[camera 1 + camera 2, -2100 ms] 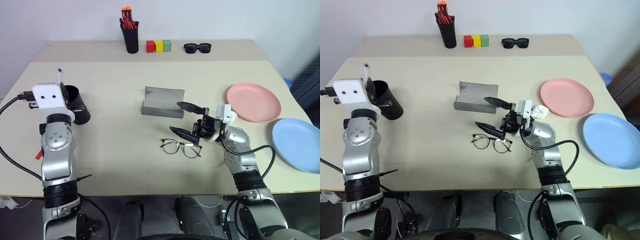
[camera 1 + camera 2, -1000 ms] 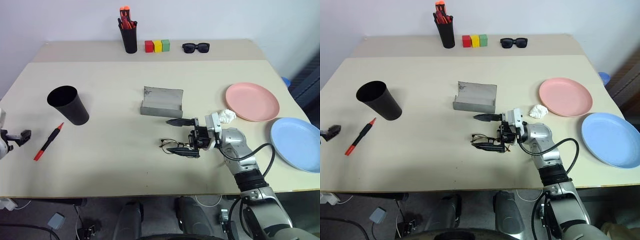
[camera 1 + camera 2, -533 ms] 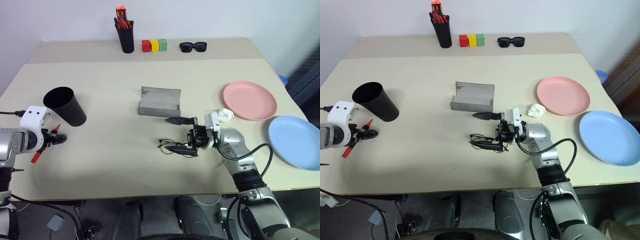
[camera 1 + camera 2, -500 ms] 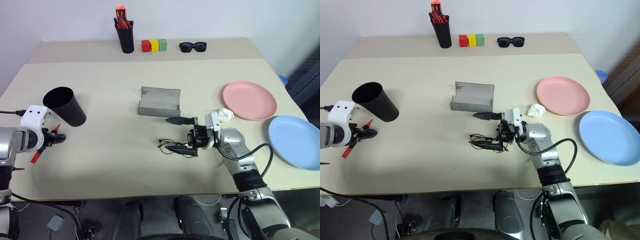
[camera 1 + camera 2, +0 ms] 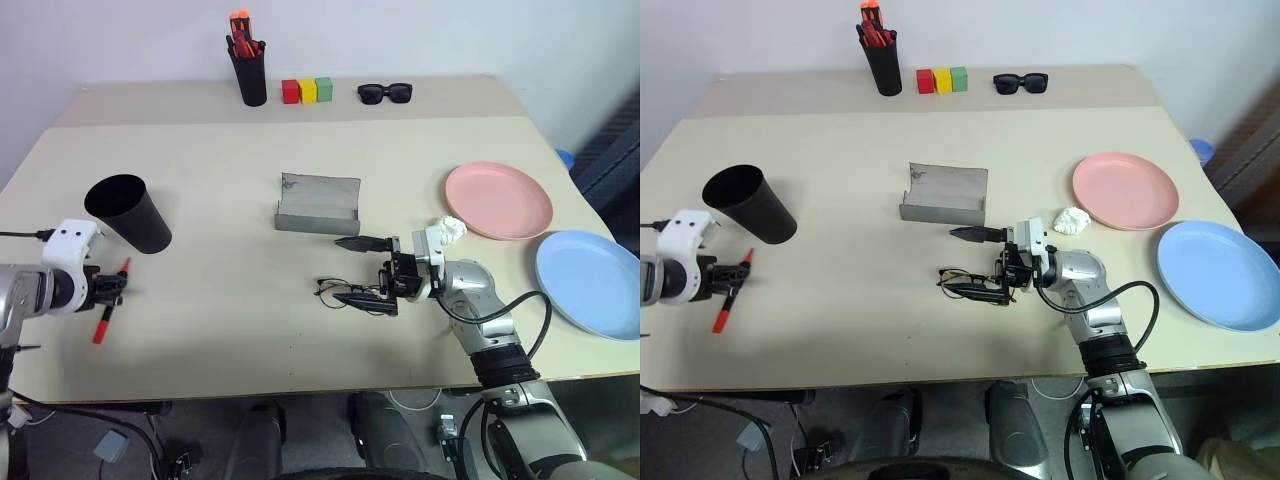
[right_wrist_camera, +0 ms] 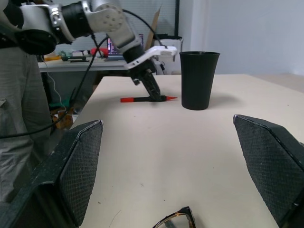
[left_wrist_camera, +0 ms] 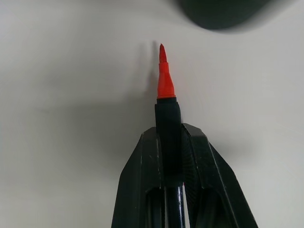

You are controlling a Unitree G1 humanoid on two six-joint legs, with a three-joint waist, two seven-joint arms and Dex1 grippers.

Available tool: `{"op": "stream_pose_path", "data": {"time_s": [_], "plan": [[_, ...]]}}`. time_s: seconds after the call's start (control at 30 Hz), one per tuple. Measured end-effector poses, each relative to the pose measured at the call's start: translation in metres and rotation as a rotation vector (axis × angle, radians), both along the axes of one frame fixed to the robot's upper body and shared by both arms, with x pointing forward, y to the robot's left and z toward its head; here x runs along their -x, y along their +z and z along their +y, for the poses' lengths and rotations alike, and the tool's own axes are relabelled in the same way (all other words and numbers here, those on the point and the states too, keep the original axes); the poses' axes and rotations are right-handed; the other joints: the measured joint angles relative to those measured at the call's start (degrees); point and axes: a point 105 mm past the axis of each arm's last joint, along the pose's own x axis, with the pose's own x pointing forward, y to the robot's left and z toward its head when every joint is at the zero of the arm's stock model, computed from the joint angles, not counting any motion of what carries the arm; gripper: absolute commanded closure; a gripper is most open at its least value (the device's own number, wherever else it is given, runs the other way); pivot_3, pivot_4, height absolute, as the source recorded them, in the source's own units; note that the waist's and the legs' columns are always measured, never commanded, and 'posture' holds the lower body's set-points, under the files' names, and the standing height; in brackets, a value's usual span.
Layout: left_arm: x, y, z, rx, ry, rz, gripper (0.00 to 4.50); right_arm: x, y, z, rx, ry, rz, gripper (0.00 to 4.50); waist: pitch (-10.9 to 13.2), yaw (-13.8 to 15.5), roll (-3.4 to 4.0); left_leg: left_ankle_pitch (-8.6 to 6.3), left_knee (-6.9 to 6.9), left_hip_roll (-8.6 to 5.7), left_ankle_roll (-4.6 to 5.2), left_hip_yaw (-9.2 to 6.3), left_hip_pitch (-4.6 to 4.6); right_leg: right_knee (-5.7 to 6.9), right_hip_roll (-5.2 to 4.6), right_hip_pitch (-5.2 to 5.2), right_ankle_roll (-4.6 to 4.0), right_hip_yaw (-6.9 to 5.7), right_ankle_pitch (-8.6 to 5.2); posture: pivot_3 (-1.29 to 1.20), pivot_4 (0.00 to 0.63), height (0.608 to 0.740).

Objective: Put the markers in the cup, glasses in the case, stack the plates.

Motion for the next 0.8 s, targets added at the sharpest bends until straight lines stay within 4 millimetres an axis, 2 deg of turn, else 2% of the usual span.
{"op": "stream_pose_path", "data": {"time_s": [0.17, 0.27, 0.33, 0.37, 0.43, 0.5, 0.6, 0.7, 0.8], "plan": [[0.037, -0.004, -0.049, 0.106, -0.241, 0.058, 4.48, -0.002, 0.0, -0.001, 0.001, -0.007, -0.001, 0.0, 0.0, 0.2, 0.0, 0.0, 0.04, 0.0, -0.01, 0.01, 0.03, -0.01, -0.01, 0.05, -0.02, 0.0, -0.01, 0.0, 0.15, 0.74], [0.041, 0.003, -0.068, 0.117, -0.34, 0.034, 4.48, -0.004, 0.002, 0.0, -0.001, -0.007, -0.011, 0.0, 0.0, 0.2, -0.01, 0.01, 0.08, 0.0, -0.02, 0.0, 0.05, -0.02, -0.01, 0.07, -0.02, 0.0, -0.01, 0.0, 0.15, 0.74], [0.035, 0.009, -0.071, 0.099, -0.357, -0.011, 4.48, -0.005, 0.002, -0.001, -0.002, -0.01, -0.015, 0.0, 0.0, 0.1, 0.0, 0.01, 0.08, 0.0, -0.02, 0.01, 0.05, -0.03, 0.0, 0.07, -0.02, 0.0, -0.01, 0.0, 0.15, 0.74], [0.02, 0.018, -0.075, 0.076, -0.358, -0.131, 4.48, -0.006, 0.002, -0.003, -0.004, -0.02, -0.01, 0.0, 0.0, 0.3, 0.07, 0.01, 0.1, -0.01, -0.02, 0.0, 0.06, -0.07, -0.01, 0.13, -0.02, 0.0, 0.0, 0.0, 0.15, 0.74], [-0.016, 0.051, -0.09, 0.043, -0.334, -0.474, 4.48, -0.008, 0.002, -0.002, -0.01, -0.028, -0.01, 0.0, 0.1, 1.3, -0.03, 0.06, 0.16, 0.0, -0.1, -0.02, 0.04, -0.1, 0.02, 0.15, -0.03, -0.02, 0.02, 0.0, 0.15, 0.74], [-0.035, 0.082, -0.098, 0.001, -0.292, -0.707, 4.48, -0.009, 0.005, 0.0, -0.019, -0.028, -0.023, 0.0, 0.1, 1.5, -0.17, 0.09, 0.14, 0.0, -0.16, 0.01, 0.03, -0.17, -0.03, 0.16, -0.04, 0.0, 0.07, 0.0, 0.15, 0.74], [-0.049, 0.124, -0.105, -0.019, -0.208, -0.942, 4.48, -0.01, 0.004, -0.001, -0.02, -0.037, -0.023, 0.0, 0.1, 1.5, -0.17, 0.09, 0.12, -0.03, -0.16, 0.03, 0.02, -0.19, -0.05, 0.16, 0.01, -0.01, 0.1, 0.0, 0.15, 0.74], [-0.054, 0.157, -0.113, -0.013, -0.166, -1.081, 4.48, -0.011, 0.004, -0.001, -0.02, -0.042, -0.022, 0.0, 0.1, 1.4, -0.17, 0.09, 0.12, -0.03, -0.16, 0.02, 0.02, -0.16, -0.04, 0.15, 0.02, -0.01, 0.1, 0.0, 0.15, 0.74], [-0.055, 0.177, -0.116, -0.015, -0.135, -1.161, 4.48, -0.012, 0.003, -0.002, -0.02, -0.047, -0.015, 0.0, 0.1, 1.3, -0.17, 0.09, 0.12, -0.02, -0.16, 0.02, 0.04, -0.15, -0.02, 0.16, 0.02, 0.0, 0.1, 0.0, 0.15, 0.74]]}}
